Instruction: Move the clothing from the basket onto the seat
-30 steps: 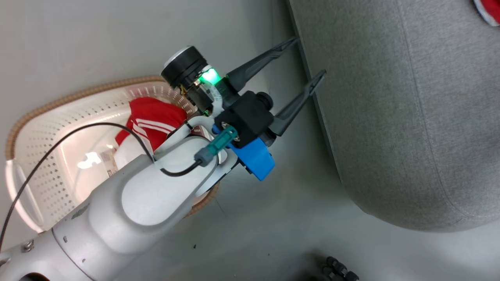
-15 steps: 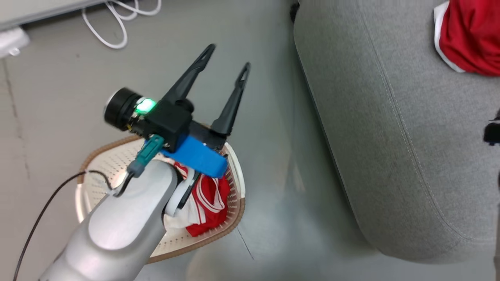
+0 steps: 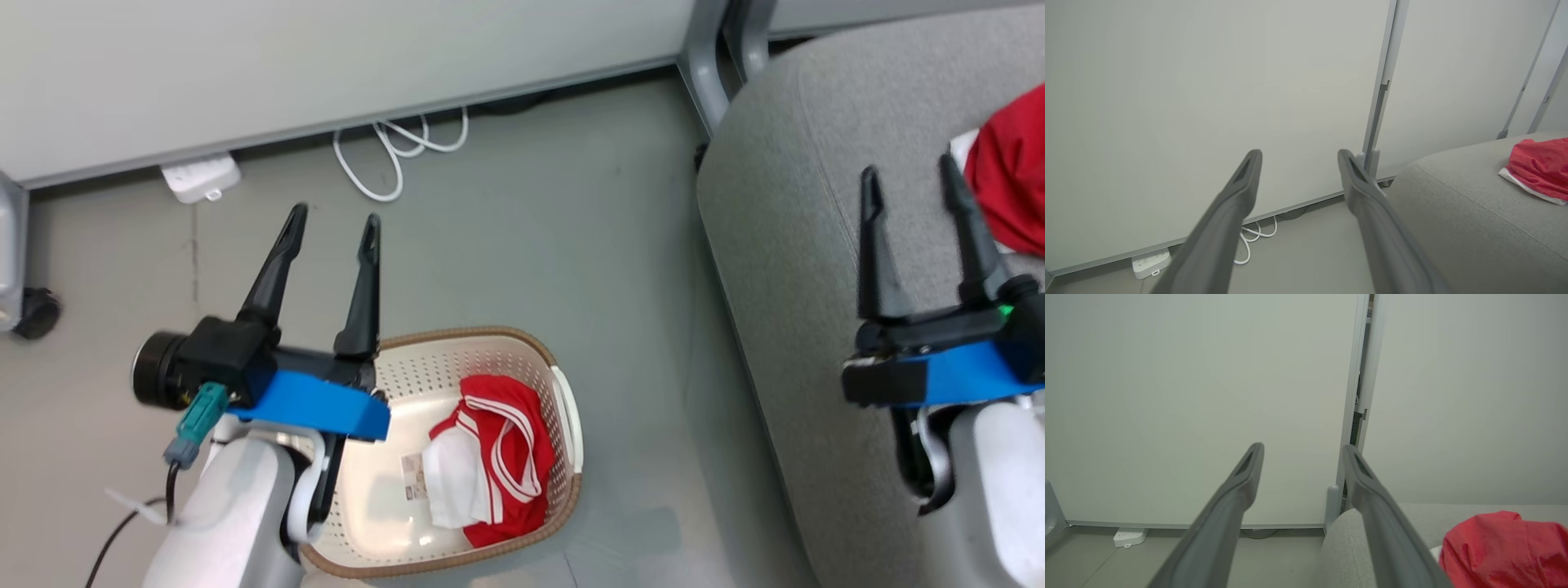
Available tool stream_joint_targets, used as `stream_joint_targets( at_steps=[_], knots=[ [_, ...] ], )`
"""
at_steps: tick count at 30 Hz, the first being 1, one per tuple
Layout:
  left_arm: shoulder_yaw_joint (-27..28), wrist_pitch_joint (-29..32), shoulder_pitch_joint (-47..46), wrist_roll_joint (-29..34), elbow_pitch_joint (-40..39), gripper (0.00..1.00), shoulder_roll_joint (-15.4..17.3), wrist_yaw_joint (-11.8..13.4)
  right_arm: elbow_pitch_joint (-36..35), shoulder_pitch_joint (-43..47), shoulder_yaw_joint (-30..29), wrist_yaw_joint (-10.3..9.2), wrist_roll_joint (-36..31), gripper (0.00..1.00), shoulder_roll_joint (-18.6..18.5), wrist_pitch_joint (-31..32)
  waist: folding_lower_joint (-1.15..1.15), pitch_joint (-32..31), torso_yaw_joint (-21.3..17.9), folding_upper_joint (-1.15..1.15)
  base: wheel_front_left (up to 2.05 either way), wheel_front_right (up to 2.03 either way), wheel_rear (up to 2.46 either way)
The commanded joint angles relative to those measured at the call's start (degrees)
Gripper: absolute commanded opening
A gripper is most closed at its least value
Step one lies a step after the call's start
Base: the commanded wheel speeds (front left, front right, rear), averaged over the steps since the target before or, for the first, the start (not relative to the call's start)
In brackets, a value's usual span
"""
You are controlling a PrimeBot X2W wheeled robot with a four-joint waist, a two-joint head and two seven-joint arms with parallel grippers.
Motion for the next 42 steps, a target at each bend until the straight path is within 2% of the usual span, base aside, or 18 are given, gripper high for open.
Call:
stream_joint_targets(
  at_steps=[1, 8, 22, 31, 42],
  knots=[
    [2.15, -0.16, 2.52, 0.85, -0.18, 1.0, -0.58, -0.6, 0.35, 2.06, 1.25, -0.06, 0.02, 1.0, 0.55, -0.03, 0.02, -3.16, 2.35, 0.0, 0.0, 0.0, 0.0],
    [9.22, -0.16, 10.34, 4.01, -0.16, 1.0, -3.69, -3.68, 0.12, 7.97, 3.67, -0.06, 0.1, 1.0, 2.09, -0.03, 0.02, -7.55, 4.36, 0.0, 0.0, 0.0, 0.0],
    [17.33, -0.16, 20.09, 8.62, 0.27, 1.0, -7.39, -8.69, 0.21, 18.41, 2.95, -0.06, 0.53, 1.0, 5.47, -0.04, 0.02, -13.88, 5.59, 0.0, 0.0, 0.0, 0.0],
    [19.47, -0.16, 23.07, 9.85, 0.86, 1.0, -8.13, -10.08, 1.26, 21.33, 2.91, -0.06, 0.56, 1.0, 6.43, -0.03, 0.02, -15.57, 5.65, 0.0, 0.0, 0.0, 0.0],
    [20.02, -0.17, 23.81, 9.62, 1.32, 1.0, -8.37, -10.57, 1.95, 21.91, 3.12, -0.06, 0.54, 1.0, 6.87, -0.03, 0.02, -16.34, 5.55, 0.0, 0.0, 0.0, 0.0]
  ],
)
